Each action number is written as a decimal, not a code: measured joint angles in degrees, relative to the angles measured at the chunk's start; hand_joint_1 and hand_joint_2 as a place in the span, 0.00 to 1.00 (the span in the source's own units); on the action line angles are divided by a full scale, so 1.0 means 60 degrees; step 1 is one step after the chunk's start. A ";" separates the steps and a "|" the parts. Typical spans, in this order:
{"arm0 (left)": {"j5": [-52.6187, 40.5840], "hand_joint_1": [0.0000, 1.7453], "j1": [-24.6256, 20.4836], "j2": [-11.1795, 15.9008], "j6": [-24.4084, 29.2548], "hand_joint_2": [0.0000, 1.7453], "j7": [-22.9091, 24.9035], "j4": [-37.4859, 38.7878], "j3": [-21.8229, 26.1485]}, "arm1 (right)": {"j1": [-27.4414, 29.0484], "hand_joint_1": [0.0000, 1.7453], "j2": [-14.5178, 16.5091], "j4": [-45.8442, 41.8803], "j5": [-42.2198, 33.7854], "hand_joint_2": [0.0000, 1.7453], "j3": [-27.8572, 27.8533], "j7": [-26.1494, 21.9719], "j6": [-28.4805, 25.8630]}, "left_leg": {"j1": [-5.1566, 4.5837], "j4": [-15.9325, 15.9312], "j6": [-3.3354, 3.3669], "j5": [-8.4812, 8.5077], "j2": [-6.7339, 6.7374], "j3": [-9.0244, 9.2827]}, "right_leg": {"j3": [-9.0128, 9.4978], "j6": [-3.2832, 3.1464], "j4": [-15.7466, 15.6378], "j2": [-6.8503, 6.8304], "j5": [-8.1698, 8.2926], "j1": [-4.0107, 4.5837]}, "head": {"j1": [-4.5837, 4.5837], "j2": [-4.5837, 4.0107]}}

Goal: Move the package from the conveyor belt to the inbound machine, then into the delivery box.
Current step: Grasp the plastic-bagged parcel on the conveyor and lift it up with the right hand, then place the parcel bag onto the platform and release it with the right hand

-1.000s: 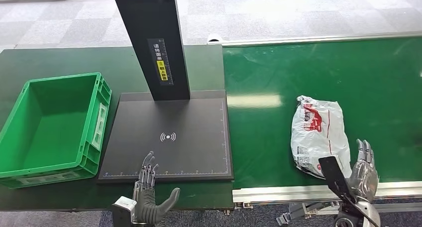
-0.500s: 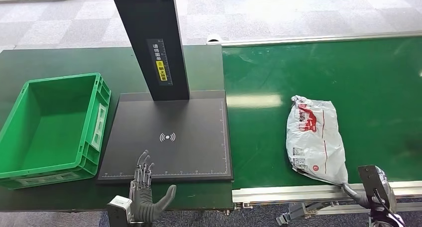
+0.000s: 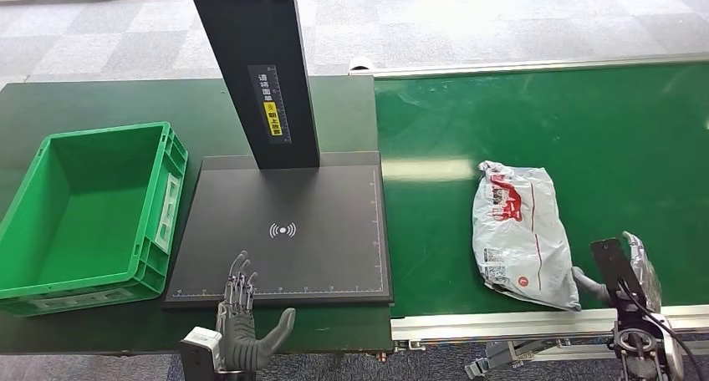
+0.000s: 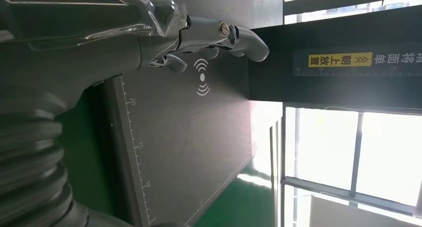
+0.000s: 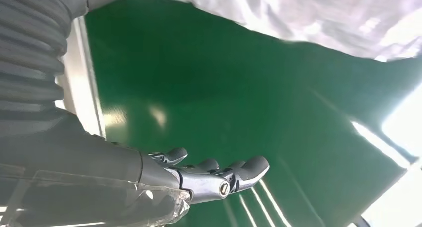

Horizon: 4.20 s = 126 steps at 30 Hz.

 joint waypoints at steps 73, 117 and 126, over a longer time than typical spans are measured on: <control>0.0440 0.00 -0.0687 -0.0007 0.0172 1.00 0.0000 0.0925 -0.0728 | -0.1205 1.00 0.2664 0.1361 0.0790 1.00 0.3406 0.0543 -0.1268 | 0.0002 -0.0003 -0.0012 -0.0015 0.0002 0.0100 | 0.0083 0.0001 0.0001 0.0002 -0.0014 0.0015 | 0.0002 0.0000; 0.1291 0.00 -0.1256 -0.0811 0.0346 1.00 0.0000 0.1481 0.0636 | -0.2362 0.01 0.4986 -0.0615 -0.1177 1.00 0.9107 0.0242 0.2217 | 0.0002 -0.0003 -0.0012 0.0004 -0.0001 0.0061 | 0.0045 0.0000 0.0008 -0.0011 -0.0011 0.0015 | 0.0004 0.0000; 0.0321 0.00 -0.0720 -0.0703 0.1004 1.00 0.0000 0.0795 0.1167 | -0.2577 0.00 0.4568 -0.0450 -0.1183 0.00 0.8902 0.0214 0.0870 | 0.0002 -0.0003 -0.0012 0.0004 -0.0001 0.0061 | 0.0041 0.0000 0.0007 -0.0011 -0.0011 0.0016 | 0.0004 0.0000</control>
